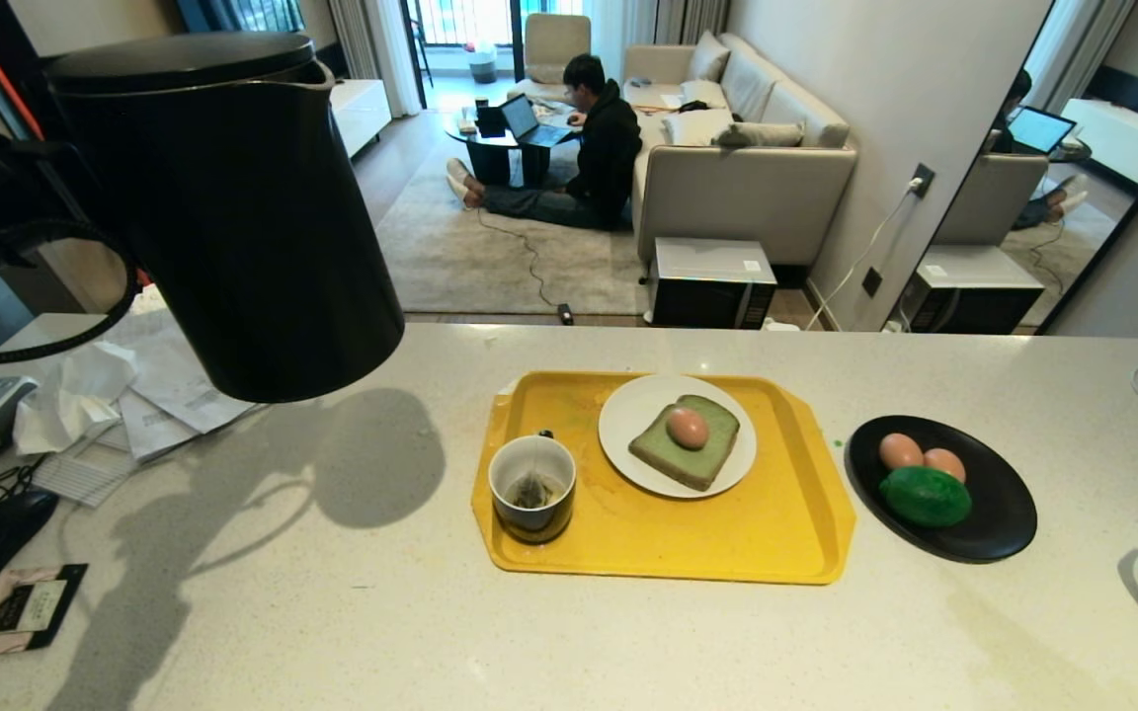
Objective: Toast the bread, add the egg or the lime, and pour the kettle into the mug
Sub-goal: Pour water into a cup
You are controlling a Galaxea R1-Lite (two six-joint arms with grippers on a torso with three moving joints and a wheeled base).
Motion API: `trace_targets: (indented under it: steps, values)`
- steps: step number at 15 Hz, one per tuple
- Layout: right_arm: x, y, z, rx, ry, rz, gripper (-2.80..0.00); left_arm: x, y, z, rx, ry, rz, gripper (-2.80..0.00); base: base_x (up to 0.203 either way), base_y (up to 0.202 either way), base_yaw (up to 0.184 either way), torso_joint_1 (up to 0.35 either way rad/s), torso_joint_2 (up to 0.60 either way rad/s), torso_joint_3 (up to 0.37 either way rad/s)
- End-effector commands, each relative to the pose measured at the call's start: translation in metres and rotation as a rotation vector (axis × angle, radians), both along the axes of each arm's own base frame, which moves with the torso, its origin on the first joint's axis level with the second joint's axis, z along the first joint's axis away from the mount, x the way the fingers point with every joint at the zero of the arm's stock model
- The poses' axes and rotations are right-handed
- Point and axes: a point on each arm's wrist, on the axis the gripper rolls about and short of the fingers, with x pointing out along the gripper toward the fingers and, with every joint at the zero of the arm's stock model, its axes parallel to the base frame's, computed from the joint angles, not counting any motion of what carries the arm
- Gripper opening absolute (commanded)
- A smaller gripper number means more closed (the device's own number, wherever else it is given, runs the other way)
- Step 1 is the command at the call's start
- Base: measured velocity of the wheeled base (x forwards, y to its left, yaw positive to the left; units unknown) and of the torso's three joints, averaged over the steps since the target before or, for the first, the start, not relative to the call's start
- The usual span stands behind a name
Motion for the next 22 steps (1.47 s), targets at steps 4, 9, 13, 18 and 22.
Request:
trace_targets:
  steps: [4,9,13,18,22]
  values:
    - [0.000,0.000,0.000,-0.001,0.001,0.001,-2.80,-0.002,0.000,-0.011,0.005,0.034,0.016,-2.80,0.000,0.000,0.000,0.000,0.00,0.000]
    - [0.000,0.000,0.000,-0.001,0.001,0.001,-2.80,-0.010,-0.001,-0.016,0.069,0.108,0.032,-2.80,0.000,0.000,0.000,0.002,0.00,-0.074]
    - [0.000,0.000,0.000,-0.001,0.001,0.001,-2.80,-0.013,-0.002,-0.013,0.116,0.092,0.039,-2.80,0.000,0.000,0.000,0.006,0.00,-0.187]
    - [0.000,0.000,0.000,-0.001,0.001,0.001,-2.80,-0.022,-0.003,-0.013,0.212,0.131,0.054,-2.80,0.000,0.000,0.000,0.001,0.00,-0.169]
    - [0.000,0.000,0.000,-0.001,0.003,0.001,-2.80,-0.032,-0.004,-0.015,0.364,0.140,0.074,-2.80,0.000,0.000,0.000,0.001,0.00,-0.018]
